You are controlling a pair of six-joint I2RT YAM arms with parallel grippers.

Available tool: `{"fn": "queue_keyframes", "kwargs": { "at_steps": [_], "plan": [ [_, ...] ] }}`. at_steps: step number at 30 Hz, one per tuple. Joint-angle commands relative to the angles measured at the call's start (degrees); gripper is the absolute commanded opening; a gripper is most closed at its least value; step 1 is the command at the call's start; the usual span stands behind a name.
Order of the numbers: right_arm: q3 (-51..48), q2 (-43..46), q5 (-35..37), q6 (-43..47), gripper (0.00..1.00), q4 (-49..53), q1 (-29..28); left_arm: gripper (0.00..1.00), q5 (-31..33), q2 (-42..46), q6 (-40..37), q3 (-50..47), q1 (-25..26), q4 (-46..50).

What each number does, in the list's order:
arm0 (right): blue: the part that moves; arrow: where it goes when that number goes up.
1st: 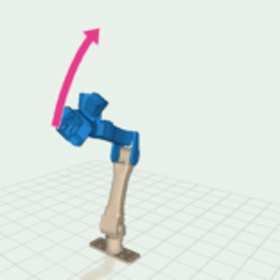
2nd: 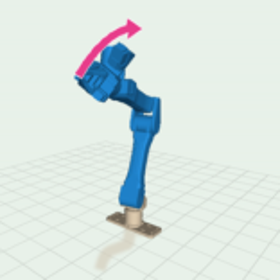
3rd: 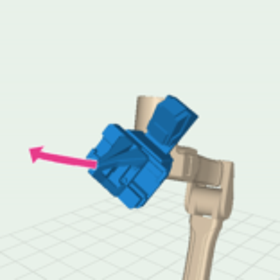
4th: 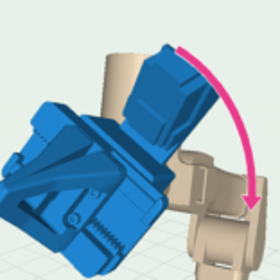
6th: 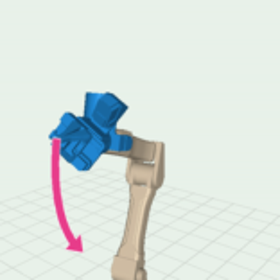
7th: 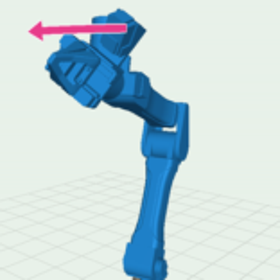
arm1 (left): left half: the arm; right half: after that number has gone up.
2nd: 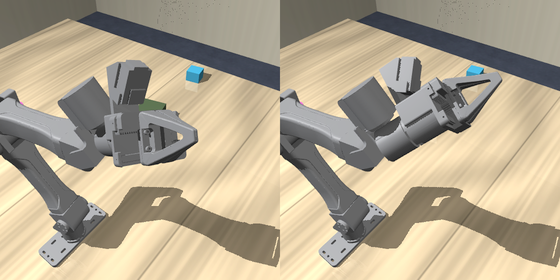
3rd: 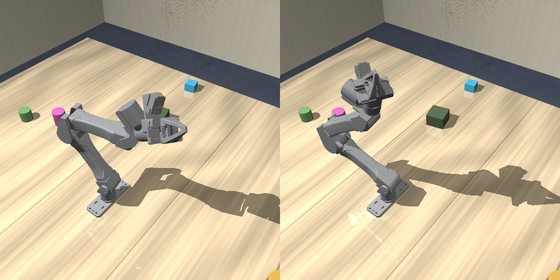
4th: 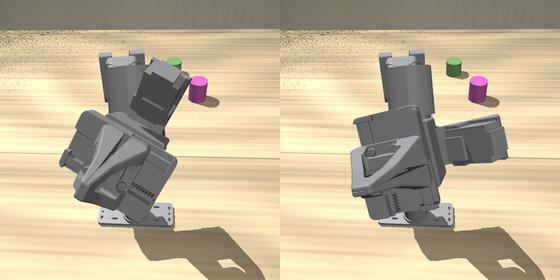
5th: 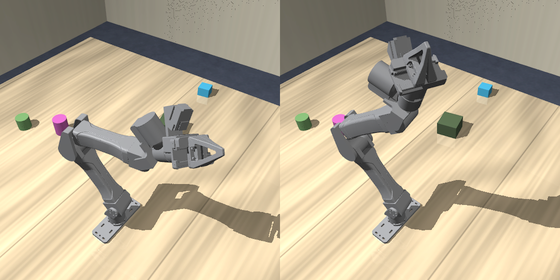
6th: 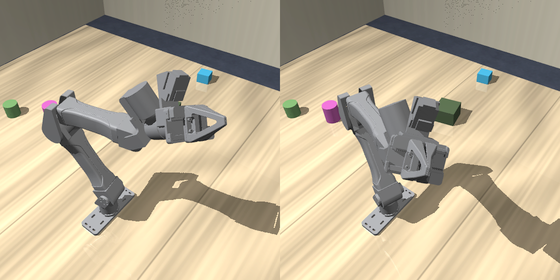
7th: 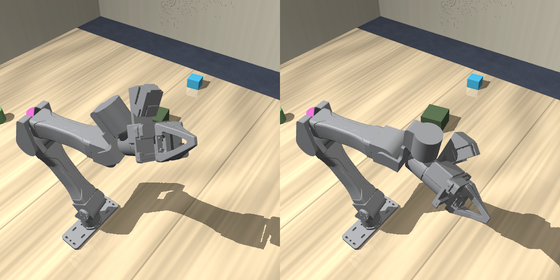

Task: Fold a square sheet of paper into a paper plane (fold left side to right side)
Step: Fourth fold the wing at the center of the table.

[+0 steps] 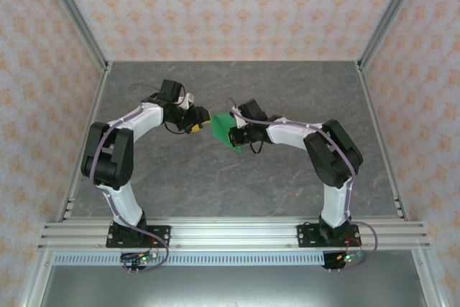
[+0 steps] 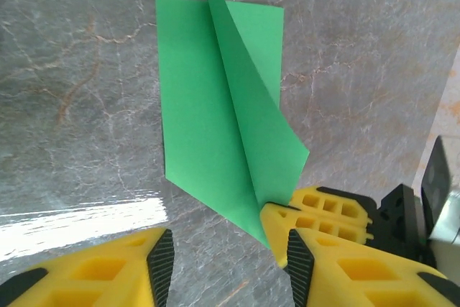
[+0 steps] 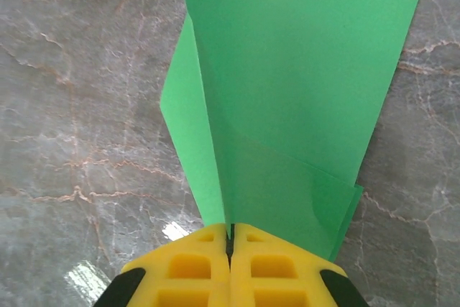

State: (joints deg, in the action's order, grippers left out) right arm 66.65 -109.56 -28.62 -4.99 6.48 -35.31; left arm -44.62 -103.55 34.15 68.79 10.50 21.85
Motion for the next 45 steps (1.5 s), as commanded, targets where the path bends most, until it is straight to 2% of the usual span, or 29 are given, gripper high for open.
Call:
{"fn": "queue_keyframes", "kwargs": {
  "at_steps": [1, 9, 17, 31, 45],
  "plan": [
    [0.06, -1.96, -7.53, -2.85, 0.02, -3.05, 1.57, 0.44, -1.52, -1.58, -1.19, -0.09, 1.92, -2.72],
    [-1.6, -3.16, -11.96, -6.03, 0.02, -6.42, 3.6, 0.37, -1.26, -7.49, 0.19, 3.55, 5.46, -3.44],
    [-3.79, -3.28, -15.15, -9.41, 0.02, -10.86, 5.49, 0.37, -0.7, -12.2, 0.91, 7.9, 6.98, -2.61],
    [-4.77, -4.59, -17.67, -11.77, 0.02, -12.96, 6.92, 0.38, -0.12, -16.63, 2.37, 11.97, 7.16, -2.51],
    [-4.43, -5.05, -17.44, -12.02, 0.03, -12.32, 7.14, 0.4, 1.38, -19.22, 2.66, 13.42, 7.25, -1.21]
  ]
}}
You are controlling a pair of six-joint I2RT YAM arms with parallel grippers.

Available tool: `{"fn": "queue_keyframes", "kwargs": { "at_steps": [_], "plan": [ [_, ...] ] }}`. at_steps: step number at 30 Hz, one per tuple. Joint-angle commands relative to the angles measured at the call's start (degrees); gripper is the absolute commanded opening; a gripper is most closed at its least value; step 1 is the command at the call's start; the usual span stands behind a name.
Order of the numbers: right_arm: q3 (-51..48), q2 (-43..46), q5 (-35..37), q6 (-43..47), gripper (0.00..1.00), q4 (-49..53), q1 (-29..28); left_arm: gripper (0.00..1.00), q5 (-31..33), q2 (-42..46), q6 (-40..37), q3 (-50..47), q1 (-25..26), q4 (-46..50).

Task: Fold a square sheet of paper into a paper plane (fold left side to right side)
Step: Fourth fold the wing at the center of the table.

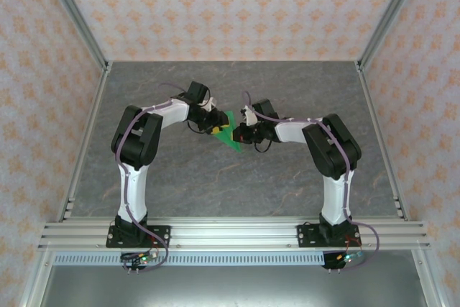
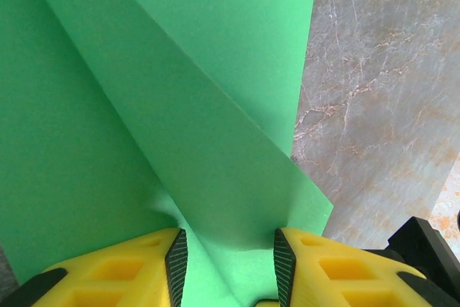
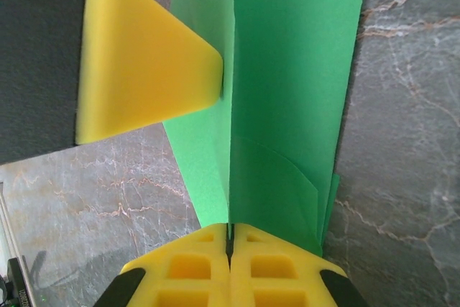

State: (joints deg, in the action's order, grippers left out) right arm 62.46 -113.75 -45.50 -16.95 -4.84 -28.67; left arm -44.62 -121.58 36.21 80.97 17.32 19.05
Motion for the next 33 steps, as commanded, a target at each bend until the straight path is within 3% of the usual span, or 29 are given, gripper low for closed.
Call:
{"fn": "queue_keyframes", "kwargs": {
  "at_steps": [1, 23, 33],
  "plan": [
    [-0.14, -0.78, -0.56, -0.09, 0.03, -0.92, 0.53, 0.4, 1.49, -1.23, 0.53, 1.21, 0.43, 1.62],
    [1.41, 3.98, -1.09, -0.62, 0.36, -0.17, 2.39, 0.4, 2.41, -2.08, 0.09, 1.42, 0.43, 3.06],
    [6.7, 0.12, -1.23, -3.32, 0.38, 1.34, 3.16, 0.4, 2.43, -1.83, 0.01, 1.34, 0.43, 3.1]
  ]
}}
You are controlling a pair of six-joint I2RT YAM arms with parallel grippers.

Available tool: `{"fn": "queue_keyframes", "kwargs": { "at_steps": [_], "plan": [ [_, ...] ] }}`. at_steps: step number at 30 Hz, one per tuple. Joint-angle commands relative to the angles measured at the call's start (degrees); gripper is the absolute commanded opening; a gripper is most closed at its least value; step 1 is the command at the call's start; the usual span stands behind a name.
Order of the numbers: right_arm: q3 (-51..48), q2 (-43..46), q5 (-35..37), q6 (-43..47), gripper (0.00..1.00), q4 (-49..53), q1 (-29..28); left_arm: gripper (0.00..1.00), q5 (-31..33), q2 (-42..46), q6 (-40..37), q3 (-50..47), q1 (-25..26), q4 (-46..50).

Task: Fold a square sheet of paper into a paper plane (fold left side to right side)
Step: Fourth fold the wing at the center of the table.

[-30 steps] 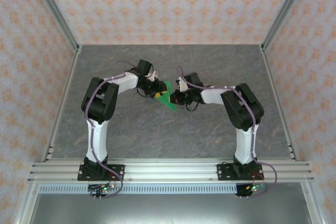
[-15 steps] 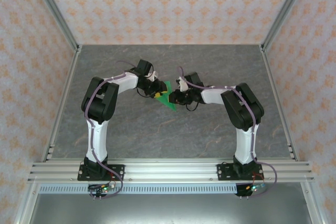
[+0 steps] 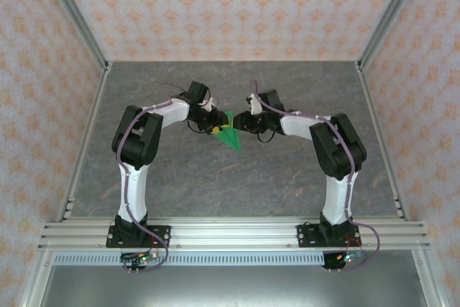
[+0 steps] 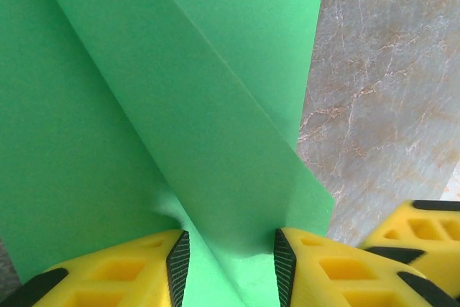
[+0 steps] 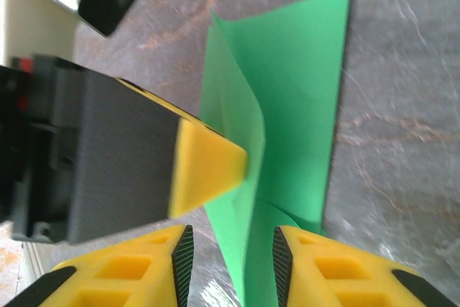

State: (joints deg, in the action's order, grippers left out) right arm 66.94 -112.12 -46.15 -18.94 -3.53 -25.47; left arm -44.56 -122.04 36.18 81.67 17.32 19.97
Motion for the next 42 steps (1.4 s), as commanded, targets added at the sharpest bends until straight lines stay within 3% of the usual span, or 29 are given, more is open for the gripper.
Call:
{"fn": "queue_keyframes", "kwargs": {
  "at_steps": [1, 17, 42],
  "plan": [
    [2.62, -2.05, -1.16, -1.78, 0.38, -0.45, -0.02, 0.4, 2.37, -1.44, 0.03, 0.68, 0.43, 2.17],
    [5.07, -5.73, -0.96, -2.92, 0.25, 0.41, -0.1, 0.4, 2.35, -1.28, 0.03, 0.69, 0.43, 2.18],
    [5.14, -7.15, -3.14, -5.03, 0.25, -1.19, 0.41, 0.4, 2.32, -1.36, 0.2, 0.81, 0.43, 2.16]
  ]
}}
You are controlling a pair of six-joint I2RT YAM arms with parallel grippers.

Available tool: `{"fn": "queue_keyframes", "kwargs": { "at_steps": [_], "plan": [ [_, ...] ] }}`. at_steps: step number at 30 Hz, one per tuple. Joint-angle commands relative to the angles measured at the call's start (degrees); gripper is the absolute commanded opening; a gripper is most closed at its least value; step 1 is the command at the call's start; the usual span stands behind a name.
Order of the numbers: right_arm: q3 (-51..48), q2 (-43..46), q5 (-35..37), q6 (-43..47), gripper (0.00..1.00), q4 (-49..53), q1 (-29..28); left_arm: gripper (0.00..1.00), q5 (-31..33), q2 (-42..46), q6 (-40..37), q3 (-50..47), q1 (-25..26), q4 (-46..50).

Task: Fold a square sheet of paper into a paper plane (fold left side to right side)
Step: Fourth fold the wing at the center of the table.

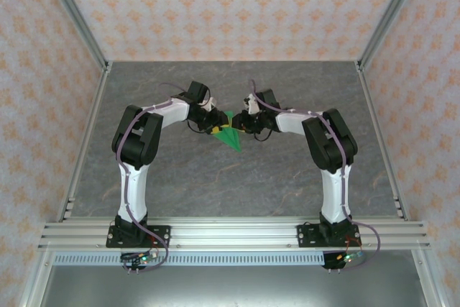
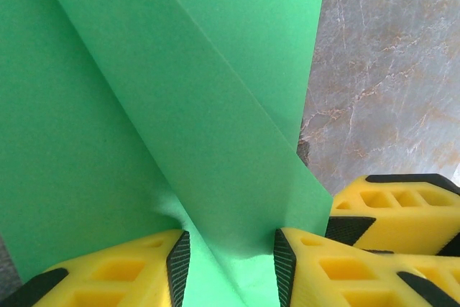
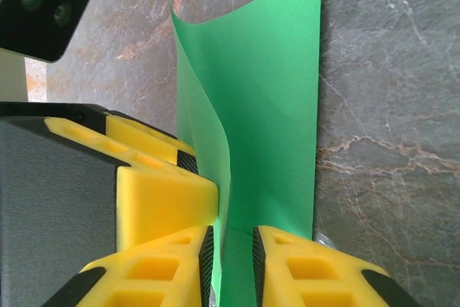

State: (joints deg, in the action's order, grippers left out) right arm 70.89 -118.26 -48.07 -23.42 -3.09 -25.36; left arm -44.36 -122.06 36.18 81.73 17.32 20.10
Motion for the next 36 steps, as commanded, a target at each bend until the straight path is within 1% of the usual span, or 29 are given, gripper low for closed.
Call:
{"fn": "queue_keyframes", "kwargs": {
  "at_steps": [1, 7, 13, 20, 36],
  "plan": [
    [1.3, -1.05, -1.42, -0.65, 0.23, -1.72, 0.28, 0.4, 2.09, -1.34, 0.12, 0.79, 0.36, 2.09],
    [1.48, -1.09, -1.6, -0.44, 0.11, -1.63, 0.31, 0.4, 2.08, -1.43, 0.03, 0.8, 0.4, 2.14],
    [2.12, -1.34, 0.0, 0.81, 0.03, 0.17, 0.32, 0.4, 2.08, -1.35, 0.03, 0.71, 0.43, 2.28],
    [3.33, -1.75, 3.5, 3.09, 0.01, 3.95, 0.25, 0.4, 1.99, -1.29, -0.15, 0.8, 0.43, 2.5],
    [3.38, -2.94, 5.08, 4.35, 0.01, 5.94, 0.31, 0.4, 2.12, -1.21, -0.28, 0.77, 0.43, 2.67]
  ]
}}
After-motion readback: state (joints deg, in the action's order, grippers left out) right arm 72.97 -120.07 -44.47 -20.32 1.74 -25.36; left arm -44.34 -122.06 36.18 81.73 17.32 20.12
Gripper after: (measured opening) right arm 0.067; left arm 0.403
